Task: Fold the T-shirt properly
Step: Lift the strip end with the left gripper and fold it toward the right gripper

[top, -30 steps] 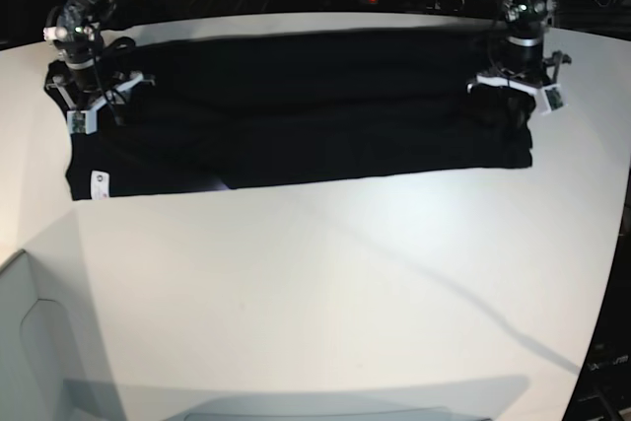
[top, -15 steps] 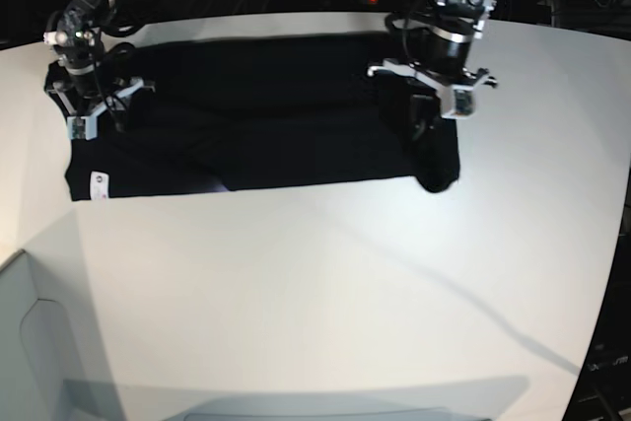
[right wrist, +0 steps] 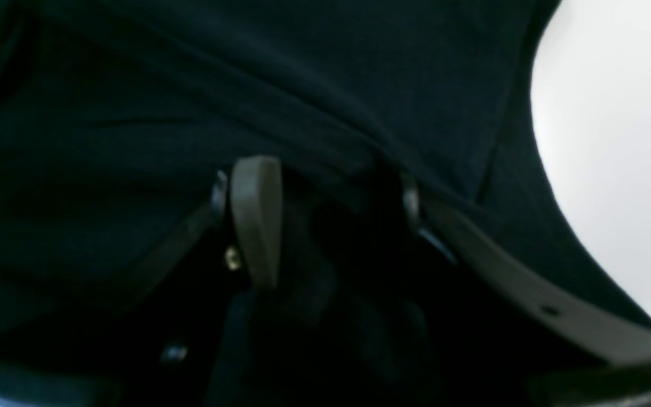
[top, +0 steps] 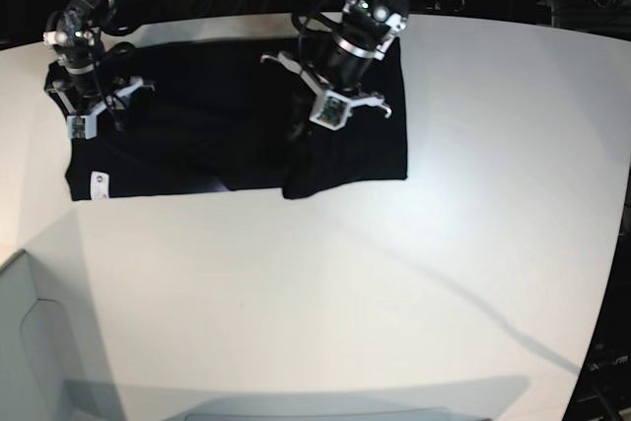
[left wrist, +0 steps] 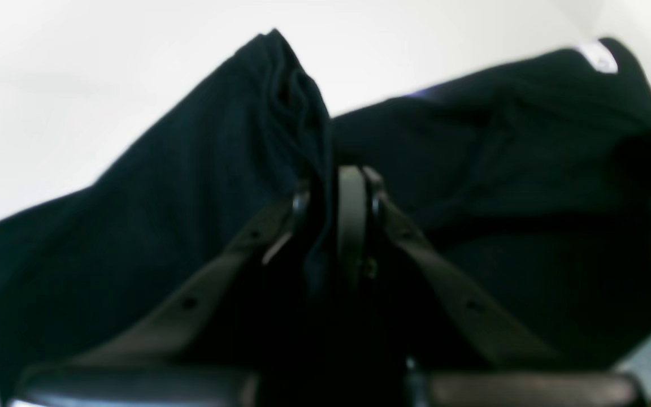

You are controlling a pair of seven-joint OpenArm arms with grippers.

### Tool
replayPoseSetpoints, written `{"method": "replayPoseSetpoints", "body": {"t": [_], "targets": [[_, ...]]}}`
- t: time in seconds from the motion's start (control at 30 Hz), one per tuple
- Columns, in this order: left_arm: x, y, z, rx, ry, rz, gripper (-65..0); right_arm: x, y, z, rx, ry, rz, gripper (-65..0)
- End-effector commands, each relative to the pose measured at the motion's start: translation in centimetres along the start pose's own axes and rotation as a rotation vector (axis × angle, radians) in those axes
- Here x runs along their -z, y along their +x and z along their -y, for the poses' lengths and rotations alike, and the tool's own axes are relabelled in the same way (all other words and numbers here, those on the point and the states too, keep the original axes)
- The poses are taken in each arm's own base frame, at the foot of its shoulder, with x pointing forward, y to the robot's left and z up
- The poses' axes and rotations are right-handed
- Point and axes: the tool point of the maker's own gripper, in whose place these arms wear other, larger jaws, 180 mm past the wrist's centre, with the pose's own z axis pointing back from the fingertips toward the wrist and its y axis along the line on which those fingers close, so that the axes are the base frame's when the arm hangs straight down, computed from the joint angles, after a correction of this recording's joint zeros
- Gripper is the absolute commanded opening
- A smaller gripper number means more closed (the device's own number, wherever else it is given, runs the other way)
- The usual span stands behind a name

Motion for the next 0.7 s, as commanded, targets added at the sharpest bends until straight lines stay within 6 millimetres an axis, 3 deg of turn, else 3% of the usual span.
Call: {"method": "replayPoseSetpoints", "body": {"t": [0.0, 0.2, 0.33, 0.5, 0.67], "targets": [[0.4, 1.4, 0.7, 0.007, -0.016, 0.052, -65.0, -0.2, 1.3, 0.2, -0.01, 0.005, 0.047, -37.7], [2.3, 1.2, 3.5, 0.056, -0.104, 0.046, -65.0, -0.2, 1.3, 0.2, -0.01, 0.005, 0.047, -37.7], [3.7, 1.4, 3.2, 0.054, -0.057, 0.049, -65.0, -0.2, 1.3, 0.2, -0.01, 0.005, 0.047, -37.7], [4.5, 0.7, 5.3, 0.091, -0.111, 0.033, -65.0, -0.2, 1.3, 0.2, -0.01, 0.005, 0.047, -37.7], [5.0, 0.6, 6.2, 0.105, -0.135, 0.029, -65.0, -0.2, 1.4, 0.2, -0.01, 0.005, 0.049, -37.7]]}}
